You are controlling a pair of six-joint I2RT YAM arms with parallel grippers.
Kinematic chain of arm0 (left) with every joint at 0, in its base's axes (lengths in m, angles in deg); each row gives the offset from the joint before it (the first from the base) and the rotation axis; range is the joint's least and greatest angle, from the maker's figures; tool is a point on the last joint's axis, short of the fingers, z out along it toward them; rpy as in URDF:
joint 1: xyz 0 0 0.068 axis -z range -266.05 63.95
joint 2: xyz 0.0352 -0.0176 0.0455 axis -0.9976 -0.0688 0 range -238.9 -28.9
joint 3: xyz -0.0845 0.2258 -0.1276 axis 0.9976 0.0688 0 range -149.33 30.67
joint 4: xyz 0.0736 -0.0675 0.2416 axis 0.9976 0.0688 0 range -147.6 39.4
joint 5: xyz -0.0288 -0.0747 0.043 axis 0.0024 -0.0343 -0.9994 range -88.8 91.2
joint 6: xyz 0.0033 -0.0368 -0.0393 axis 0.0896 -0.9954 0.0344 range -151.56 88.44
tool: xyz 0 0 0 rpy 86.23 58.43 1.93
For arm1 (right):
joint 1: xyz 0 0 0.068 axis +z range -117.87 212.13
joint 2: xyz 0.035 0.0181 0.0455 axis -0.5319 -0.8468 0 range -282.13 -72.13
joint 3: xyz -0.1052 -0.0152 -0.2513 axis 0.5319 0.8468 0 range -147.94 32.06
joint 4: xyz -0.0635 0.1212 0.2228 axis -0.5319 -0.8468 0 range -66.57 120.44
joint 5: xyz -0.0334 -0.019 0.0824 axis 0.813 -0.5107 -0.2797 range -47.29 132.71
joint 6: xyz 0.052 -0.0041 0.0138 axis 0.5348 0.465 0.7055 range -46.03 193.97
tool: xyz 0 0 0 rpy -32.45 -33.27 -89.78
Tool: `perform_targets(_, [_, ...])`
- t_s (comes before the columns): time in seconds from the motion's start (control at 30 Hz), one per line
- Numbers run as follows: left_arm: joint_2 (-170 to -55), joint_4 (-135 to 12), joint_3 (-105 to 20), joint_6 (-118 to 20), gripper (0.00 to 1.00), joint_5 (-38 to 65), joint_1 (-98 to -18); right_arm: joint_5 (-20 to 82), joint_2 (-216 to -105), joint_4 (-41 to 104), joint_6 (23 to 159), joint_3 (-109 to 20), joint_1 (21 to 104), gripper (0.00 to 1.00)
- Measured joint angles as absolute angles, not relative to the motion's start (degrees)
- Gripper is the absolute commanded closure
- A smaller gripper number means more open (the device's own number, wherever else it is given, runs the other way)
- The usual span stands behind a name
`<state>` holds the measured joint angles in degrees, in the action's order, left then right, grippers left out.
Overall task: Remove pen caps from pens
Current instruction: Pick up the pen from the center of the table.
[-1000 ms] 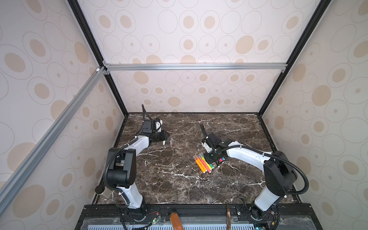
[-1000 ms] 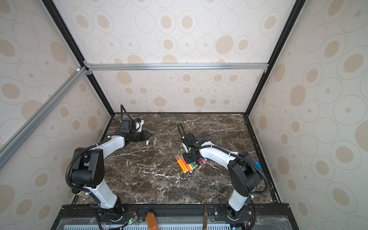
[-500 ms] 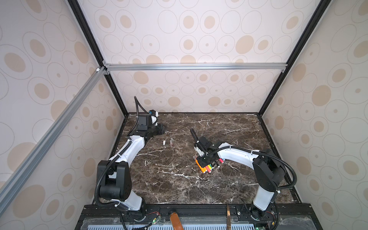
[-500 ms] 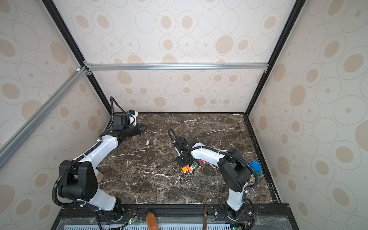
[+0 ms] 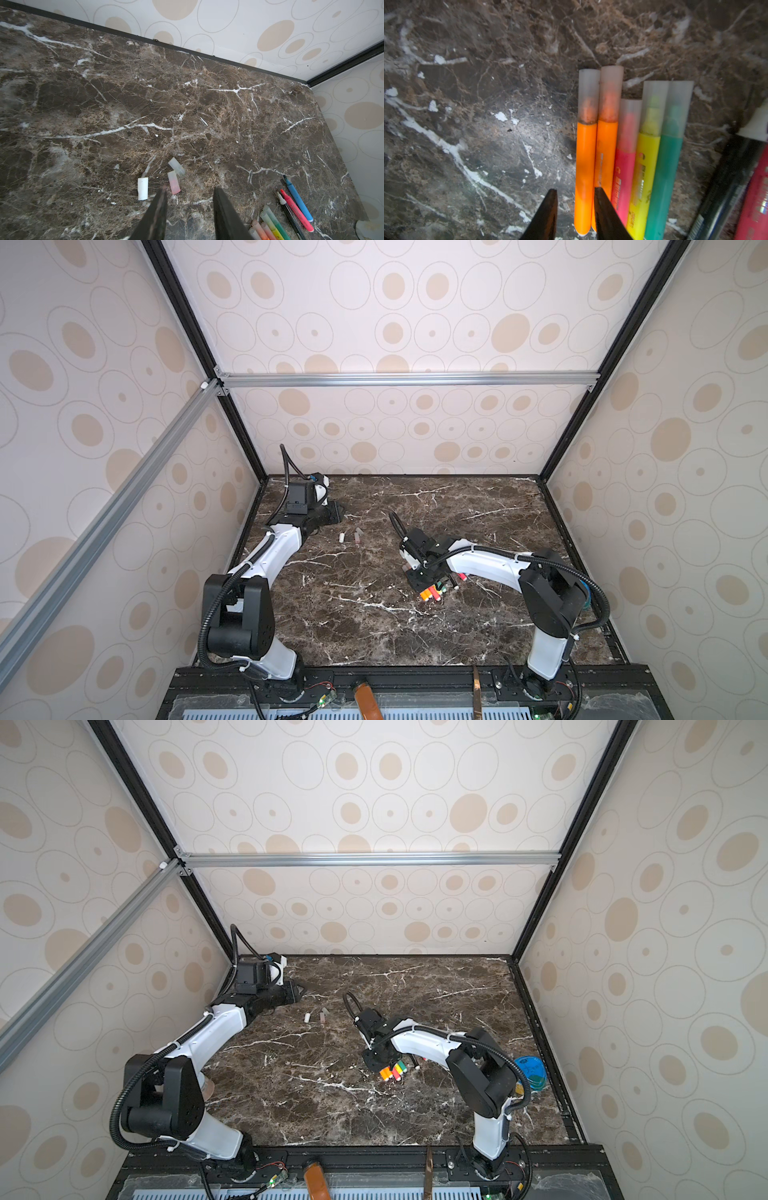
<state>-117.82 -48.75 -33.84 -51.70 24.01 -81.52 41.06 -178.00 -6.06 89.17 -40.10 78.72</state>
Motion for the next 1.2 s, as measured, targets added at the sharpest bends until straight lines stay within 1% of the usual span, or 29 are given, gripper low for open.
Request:
perform_targets(0.4, [-117.82,-48.93,-33.43,-51.7,0.62,24.05,-81.52,41.21,-182.28,-5.97,89.34,-40.91,79.05,0.68])
perform_targets(0.57, [-117.82,-48.95,-33.21,-51.7,0.62,24.09,-81.52,41.43,-182.7,-5.81,89.45,-41.26,79.14,0.85])
perform_targets(0.67, [-117.82,-48.95,-33.21,-51.7,0.62,24.2,-81.52,41.27,-182.7,-5.62,89.23,-41.28,79.33,0.88])
perform_targets(0.83, [-117.82,-49.56,-32.62,-51.85,0.62,24.86,-81.52,40.88,-182.7,-5.25,88.88,-41.28,79.49,0.97])
perform_targets(1.0, [-116.45,-51.92,-28.81,-53.21,0.63,27.68,-81.52,39.07,-181.73,-4.28,88.05,-41.21,79.7,1.0])
perform_targets(1.07, [-114.22,-53.5,-25.56,-54.41,0.65,30.04,-81.5,38.3,-180.01,-3.98,87.77,-41.21,79.73,1.0])
perform_targets(1.2, [-109.69,-56.56,-19.55,-56.7,0.66,35.15,-80.91,37.14,-175.61,-2.93,87.57,-41.21,79.68,1.0])
